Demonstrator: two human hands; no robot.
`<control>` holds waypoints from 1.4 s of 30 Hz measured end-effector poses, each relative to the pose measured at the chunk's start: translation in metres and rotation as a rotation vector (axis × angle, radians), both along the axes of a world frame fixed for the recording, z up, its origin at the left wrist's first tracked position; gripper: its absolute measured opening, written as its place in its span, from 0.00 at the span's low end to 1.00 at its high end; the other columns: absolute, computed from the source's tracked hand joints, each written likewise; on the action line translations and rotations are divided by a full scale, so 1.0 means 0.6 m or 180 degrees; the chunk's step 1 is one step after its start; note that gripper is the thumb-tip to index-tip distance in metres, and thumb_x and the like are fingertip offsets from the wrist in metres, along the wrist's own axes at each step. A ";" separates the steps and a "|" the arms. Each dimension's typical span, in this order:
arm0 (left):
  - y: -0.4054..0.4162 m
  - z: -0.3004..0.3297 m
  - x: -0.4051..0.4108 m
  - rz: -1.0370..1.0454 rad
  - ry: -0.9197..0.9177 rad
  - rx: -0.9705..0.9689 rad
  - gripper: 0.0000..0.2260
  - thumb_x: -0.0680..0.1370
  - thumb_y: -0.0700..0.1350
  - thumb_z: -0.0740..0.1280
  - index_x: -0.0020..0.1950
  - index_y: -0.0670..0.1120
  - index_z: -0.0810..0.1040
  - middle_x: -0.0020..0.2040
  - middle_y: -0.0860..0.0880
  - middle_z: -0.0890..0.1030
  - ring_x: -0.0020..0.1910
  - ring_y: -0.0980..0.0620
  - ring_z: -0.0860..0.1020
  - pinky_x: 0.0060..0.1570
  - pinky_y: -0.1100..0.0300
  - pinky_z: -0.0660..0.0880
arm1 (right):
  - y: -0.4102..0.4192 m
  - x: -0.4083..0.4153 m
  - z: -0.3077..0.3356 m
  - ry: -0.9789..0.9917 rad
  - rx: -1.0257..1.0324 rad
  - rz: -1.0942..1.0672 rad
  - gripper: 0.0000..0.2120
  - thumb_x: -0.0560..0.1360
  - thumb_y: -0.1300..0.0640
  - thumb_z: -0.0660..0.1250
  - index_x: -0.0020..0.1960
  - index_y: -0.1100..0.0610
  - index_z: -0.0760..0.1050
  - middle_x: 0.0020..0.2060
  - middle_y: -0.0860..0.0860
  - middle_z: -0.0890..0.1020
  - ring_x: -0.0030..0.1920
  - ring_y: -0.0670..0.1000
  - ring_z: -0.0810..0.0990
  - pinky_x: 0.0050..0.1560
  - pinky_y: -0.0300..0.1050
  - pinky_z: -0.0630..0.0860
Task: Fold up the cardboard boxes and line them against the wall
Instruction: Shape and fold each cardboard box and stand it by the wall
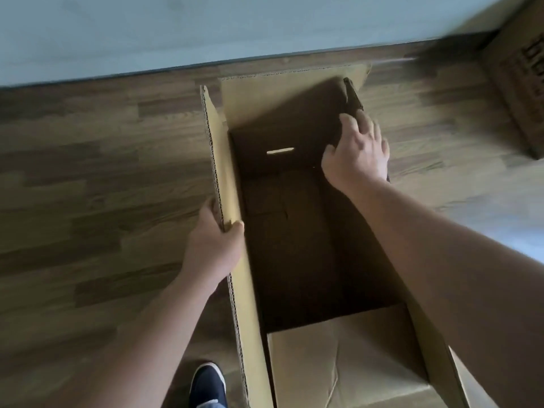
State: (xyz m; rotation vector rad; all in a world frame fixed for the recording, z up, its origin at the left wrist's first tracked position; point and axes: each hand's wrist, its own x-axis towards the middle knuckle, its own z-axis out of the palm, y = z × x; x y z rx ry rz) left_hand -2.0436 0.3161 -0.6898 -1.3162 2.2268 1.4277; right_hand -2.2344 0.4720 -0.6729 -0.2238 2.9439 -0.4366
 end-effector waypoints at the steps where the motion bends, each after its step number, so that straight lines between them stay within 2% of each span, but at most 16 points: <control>1: -0.015 0.000 -0.028 0.0058 0.0105 -0.0099 0.27 0.81 0.47 0.65 0.80 0.52 0.61 0.69 0.46 0.76 0.58 0.45 0.78 0.44 0.60 0.72 | -0.034 -0.026 -0.001 -0.0009 0.0028 0.0126 0.30 0.78 0.57 0.62 0.79 0.52 0.58 0.80 0.54 0.56 0.80 0.58 0.50 0.78 0.61 0.50; 5: -0.042 0.012 -0.113 -0.0270 -0.0086 -0.0588 0.32 0.82 0.39 0.58 0.83 0.52 0.49 0.74 0.40 0.71 0.65 0.38 0.75 0.49 0.54 0.72 | -0.123 -0.101 0.010 0.0025 0.0150 0.0594 0.36 0.76 0.63 0.58 0.81 0.49 0.52 0.82 0.53 0.48 0.81 0.58 0.44 0.78 0.63 0.45; 8: -0.051 0.003 -0.113 -0.0468 -0.0178 -0.1021 0.32 0.83 0.40 0.57 0.83 0.49 0.46 0.67 0.37 0.76 0.61 0.36 0.77 0.49 0.51 0.68 | -0.143 -0.144 0.025 -0.0259 0.0226 0.0516 0.43 0.73 0.67 0.55 0.82 0.42 0.45 0.82 0.51 0.41 0.80 0.61 0.41 0.76 0.68 0.54; 10: -0.059 -0.005 -0.101 -0.0437 -0.0156 -0.1054 0.31 0.84 0.41 0.56 0.84 0.48 0.45 0.66 0.37 0.76 0.54 0.41 0.77 0.46 0.53 0.67 | -0.127 -0.168 0.028 -0.0501 0.0481 0.0202 0.45 0.71 0.65 0.53 0.80 0.36 0.43 0.81 0.50 0.39 0.79 0.66 0.40 0.73 0.73 0.54; 14: -0.066 -0.002 -0.086 -0.0391 -0.0104 -0.1003 0.30 0.85 0.43 0.56 0.83 0.47 0.44 0.63 0.39 0.76 0.40 0.53 0.70 0.37 0.59 0.66 | -0.089 -0.200 0.025 -0.0743 0.0730 0.0060 0.56 0.50 0.57 0.46 0.77 0.30 0.42 0.81 0.47 0.39 0.78 0.68 0.38 0.70 0.75 0.57; 16: -0.063 0.000 -0.089 -0.0422 -0.0079 -0.1080 0.31 0.85 0.43 0.57 0.83 0.47 0.44 0.59 0.40 0.77 0.37 0.53 0.69 0.34 0.59 0.66 | -0.090 -0.205 0.023 -0.0648 0.0695 0.0184 0.54 0.52 0.59 0.48 0.78 0.33 0.48 0.82 0.49 0.46 0.78 0.69 0.38 0.71 0.76 0.53; 20: -0.051 -0.004 -0.102 -0.0331 -0.0165 -0.1168 0.32 0.83 0.41 0.59 0.83 0.47 0.46 0.59 0.38 0.78 0.50 0.39 0.78 0.45 0.52 0.68 | -0.080 -0.181 -0.013 -0.0144 0.0935 0.0320 0.38 0.68 0.60 0.61 0.77 0.44 0.59 0.76 0.56 0.61 0.78 0.71 0.44 0.72 0.76 0.43; 23: -0.046 -0.001 -0.104 -0.0248 -0.0189 -0.1172 0.31 0.83 0.40 0.59 0.83 0.48 0.48 0.63 0.37 0.79 0.58 0.36 0.80 0.45 0.52 0.68 | -0.009 -0.152 -0.051 0.0546 0.0918 0.0862 0.29 0.72 0.53 0.68 0.72 0.51 0.67 0.69 0.60 0.72 0.76 0.67 0.59 0.76 0.68 0.40; 25: -0.046 0.001 -0.100 -0.0243 -0.0218 -0.1252 0.31 0.83 0.40 0.59 0.83 0.47 0.48 0.63 0.37 0.78 0.55 0.36 0.79 0.45 0.54 0.67 | 0.045 -0.125 -0.078 0.0341 0.1079 0.1303 0.25 0.74 0.53 0.66 0.71 0.50 0.71 0.67 0.57 0.75 0.74 0.63 0.66 0.76 0.68 0.45; 29: -0.019 -0.003 -0.116 -0.0384 -0.0050 -0.1214 0.32 0.84 0.41 0.58 0.84 0.51 0.44 0.54 0.45 0.75 0.35 0.53 0.72 0.32 0.59 0.67 | 0.100 -0.045 -0.140 -0.0190 0.2471 0.1800 0.35 0.79 0.45 0.56 0.81 0.41 0.45 0.81 0.52 0.55 0.80 0.61 0.46 0.74 0.68 0.32; 31: 0.022 -0.013 -0.129 -0.0579 0.0066 -0.0968 0.31 0.85 0.46 0.56 0.83 0.54 0.40 0.68 0.45 0.73 0.47 0.47 0.78 0.43 0.56 0.74 | 0.101 -0.020 -0.158 -0.0497 0.2387 0.1834 0.36 0.79 0.46 0.55 0.81 0.40 0.40 0.82 0.52 0.48 0.80 0.60 0.43 0.73 0.69 0.31; 32: 0.049 -0.025 -0.132 -0.0774 0.0133 -0.0834 0.31 0.86 0.50 0.55 0.83 0.56 0.38 0.78 0.45 0.65 0.63 0.41 0.76 0.55 0.51 0.74 | 0.102 -0.017 -0.164 -0.0666 0.2334 0.1785 0.36 0.80 0.47 0.56 0.81 0.40 0.40 0.82 0.52 0.46 0.80 0.60 0.43 0.73 0.69 0.32; 34: 0.104 -0.060 -0.124 -0.1305 0.0098 -0.0672 0.33 0.84 0.61 0.53 0.82 0.59 0.35 0.84 0.46 0.45 0.81 0.39 0.53 0.75 0.42 0.58 | 0.100 -0.023 -0.161 -0.0984 0.2258 0.1702 0.37 0.79 0.49 0.57 0.82 0.42 0.41 0.82 0.53 0.46 0.81 0.59 0.45 0.73 0.69 0.33; 38: 0.159 -0.145 -0.079 -0.2549 -0.0724 -0.1128 0.38 0.78 0.73 0.48 0.80 0.62 0.32 0.80 0.50 0.28 0.79 0.40 0.30 0.74 0.28 0.40 | 0.101 -0.022 -0.116 -0.0909 0.1357 0.1470 0.30 0.79 0.57 0.58 0.80 0.50 0.58 0.80 0.53 0.60 0.81 0.55 0.50 0.78 0.62 0.40; 40: 0.161 -0.170 -0.058 -0.2768 -0.0791 -0.1346 0.41 0.77 0.74 0.50 0.79 0.62 0.30 0.80 0.50 0.26 0.77 0.40 0.27 0.71 0.24 0.39 | 0.135 0.013 -0.083 0.0021 0.0534 0.1402 0.26 0.78 0.59 0.61 0.76 0.54 0.66 0.78 0.55 0.64 0.80 0.56 0.52 0.79 0.59 0.47; 42: 0.151 -0.182 -0.055 -0.2707 -0.0817 -0.1380 0.41 0.76 0.76 0.51 0.78 0.65 0.29 0.79 0.53 0.26 0.77 0.42 0.27 0.69 0.22 0.38 | 0.184 0.061 -0.054 0.0928 0.0310 0.1062 0.29 0.77 0.56 0.64 0.77 0.56 0.64 0.79 0.60 0.60 0.80 0.61 0.51 0.78 0.59 0.50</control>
